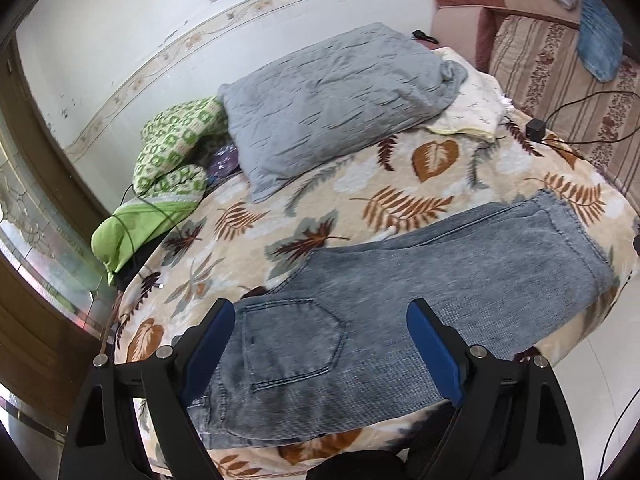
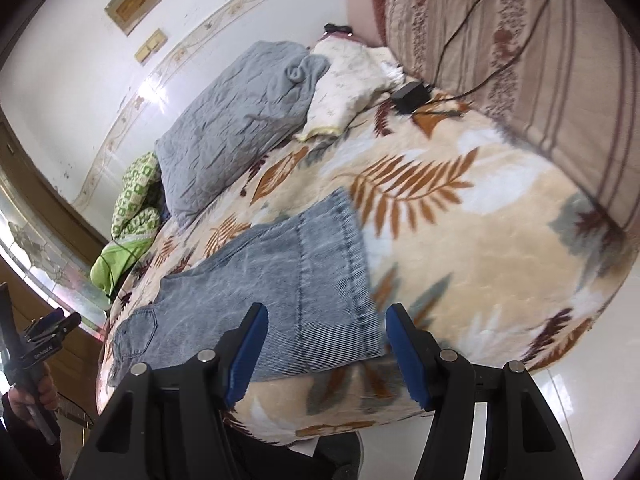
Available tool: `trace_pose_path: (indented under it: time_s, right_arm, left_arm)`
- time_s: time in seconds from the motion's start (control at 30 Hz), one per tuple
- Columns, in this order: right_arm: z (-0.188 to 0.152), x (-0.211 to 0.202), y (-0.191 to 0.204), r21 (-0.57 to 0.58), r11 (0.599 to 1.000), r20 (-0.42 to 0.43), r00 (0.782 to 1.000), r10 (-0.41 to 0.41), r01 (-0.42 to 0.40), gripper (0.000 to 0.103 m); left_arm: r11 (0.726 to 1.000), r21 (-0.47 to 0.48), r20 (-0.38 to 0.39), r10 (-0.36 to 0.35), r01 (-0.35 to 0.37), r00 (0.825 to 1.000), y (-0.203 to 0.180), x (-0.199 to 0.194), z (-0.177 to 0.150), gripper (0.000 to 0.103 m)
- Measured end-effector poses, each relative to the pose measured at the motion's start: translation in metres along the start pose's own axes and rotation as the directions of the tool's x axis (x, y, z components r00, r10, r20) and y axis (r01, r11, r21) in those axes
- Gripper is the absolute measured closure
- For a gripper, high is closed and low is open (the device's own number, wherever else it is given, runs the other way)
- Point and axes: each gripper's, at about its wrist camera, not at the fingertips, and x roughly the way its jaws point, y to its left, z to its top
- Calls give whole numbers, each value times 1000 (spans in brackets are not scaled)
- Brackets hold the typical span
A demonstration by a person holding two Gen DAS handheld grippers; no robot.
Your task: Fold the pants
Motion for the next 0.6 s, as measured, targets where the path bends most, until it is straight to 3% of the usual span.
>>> trace_pose_path:
  time_s: [0.33, 0.6]
  right_arm:
    - [-7, -19, -7, 18, 1000, 38, 999, 17, -18, 38]
    - [-19, -45, -3, 19, 1000, 83, 996, 19, -21, 38]
  left_arm:
    - [1000, 14, 18, 9, -10, 1000, -5, -17, -2, 15]
    - [1000, 28, 75, -6, 4, 997, -1, -47, -7, 15]
